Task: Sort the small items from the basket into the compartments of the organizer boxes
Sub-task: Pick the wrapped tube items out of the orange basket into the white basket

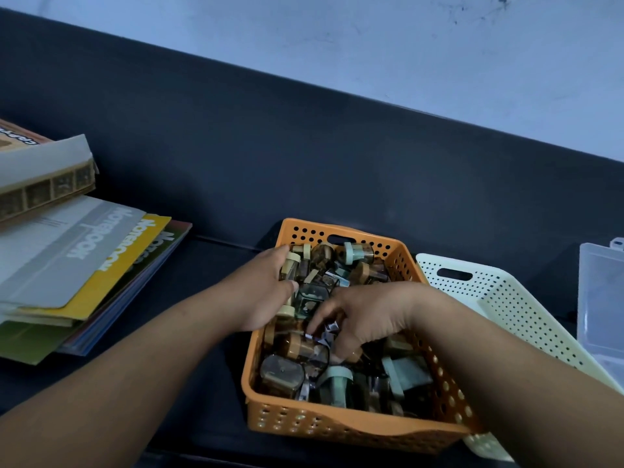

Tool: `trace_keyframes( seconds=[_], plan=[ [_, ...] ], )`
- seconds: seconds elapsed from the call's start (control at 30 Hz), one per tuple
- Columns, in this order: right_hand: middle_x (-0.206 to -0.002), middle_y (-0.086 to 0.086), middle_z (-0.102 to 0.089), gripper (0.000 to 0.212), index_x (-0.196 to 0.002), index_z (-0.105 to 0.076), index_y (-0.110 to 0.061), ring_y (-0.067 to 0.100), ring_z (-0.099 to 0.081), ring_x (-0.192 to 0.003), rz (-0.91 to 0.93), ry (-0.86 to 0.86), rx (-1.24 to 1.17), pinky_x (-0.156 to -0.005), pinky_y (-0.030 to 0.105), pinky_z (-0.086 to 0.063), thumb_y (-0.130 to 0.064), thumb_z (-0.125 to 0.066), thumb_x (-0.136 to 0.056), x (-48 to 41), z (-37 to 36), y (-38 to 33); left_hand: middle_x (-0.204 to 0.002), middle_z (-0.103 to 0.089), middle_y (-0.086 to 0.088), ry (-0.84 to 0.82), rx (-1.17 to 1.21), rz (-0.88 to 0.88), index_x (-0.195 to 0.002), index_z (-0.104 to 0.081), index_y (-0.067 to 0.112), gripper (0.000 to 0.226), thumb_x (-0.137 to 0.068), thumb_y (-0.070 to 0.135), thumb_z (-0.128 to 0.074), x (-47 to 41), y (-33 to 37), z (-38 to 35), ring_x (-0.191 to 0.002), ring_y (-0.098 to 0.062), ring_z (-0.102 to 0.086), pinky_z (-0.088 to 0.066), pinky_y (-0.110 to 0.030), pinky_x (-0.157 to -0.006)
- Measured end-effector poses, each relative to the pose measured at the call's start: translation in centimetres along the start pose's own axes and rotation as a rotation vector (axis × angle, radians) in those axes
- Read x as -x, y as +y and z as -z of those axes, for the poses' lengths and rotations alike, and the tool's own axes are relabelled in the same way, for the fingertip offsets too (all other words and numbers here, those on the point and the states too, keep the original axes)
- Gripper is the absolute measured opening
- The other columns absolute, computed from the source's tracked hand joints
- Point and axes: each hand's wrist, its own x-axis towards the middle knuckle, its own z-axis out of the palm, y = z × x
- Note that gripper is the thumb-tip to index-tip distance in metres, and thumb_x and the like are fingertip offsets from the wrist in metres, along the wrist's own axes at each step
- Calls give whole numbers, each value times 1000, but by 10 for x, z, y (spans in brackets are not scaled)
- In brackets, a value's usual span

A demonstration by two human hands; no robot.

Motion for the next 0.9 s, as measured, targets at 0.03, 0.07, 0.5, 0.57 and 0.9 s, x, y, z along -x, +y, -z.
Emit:
trace_keyframes(
  seconds=[0.03,0.07,0.5,0.57,0.9],
  plan=[
    [-106,-14,-54,59,-137,-49,-32,3,-52,-85,-9,15,42,-99,33,-43,-28,-71,-83,0,-2,-2,-160,-4,9,-1,-2,-1,-153,-5,25,67,-100,30,-44,0,0,0,-146,-11,-6,-10,-28,-115],
    [-121,-7,-52,64,-141,-45,-31,10,-54,-97,-20,41,109,-93,31,-44,-28,-71,-83,-1,-4,-5,-160,-4,9,-2,-4,-1,-153,-5,25,67,-100,30,-45,-1,0,0,-146,-11,-6,-10,-29,-115],
    [-99,1,-67,29,-106,-65,-21,13,-63,-78,39,212,-174,-71,28,-53,-11,-73,-80,-11,-15,8,-160,-8,8,9,-1,3,-153,-7,26,67,-99,29,-47,-2,1,-1,-146,-11,-11,-13,-27,-113],
    [-95,-4,-65,27,-104,-66,-19,9,-65,-75,54,236,-267,-73,25,-54,-11,-75,-80,-9,-12,14,-159,-10,8,15,7,8,-153,-8,26,67,-99,28,-47,-2,2,-1,-145,-12,-14,-16,-24,-109],
    [-75,1,-62,11,-78,-68,-13,12,-55,-69,190,746,-691,-69,26,-47,-16,-78,-78,18,3,42,-159,-12,7,14,6,12,-153,-10,25,67,-98,26,-49,-3,0,-2,-145,-13,-15,-16,-29,-114]
  ],
)
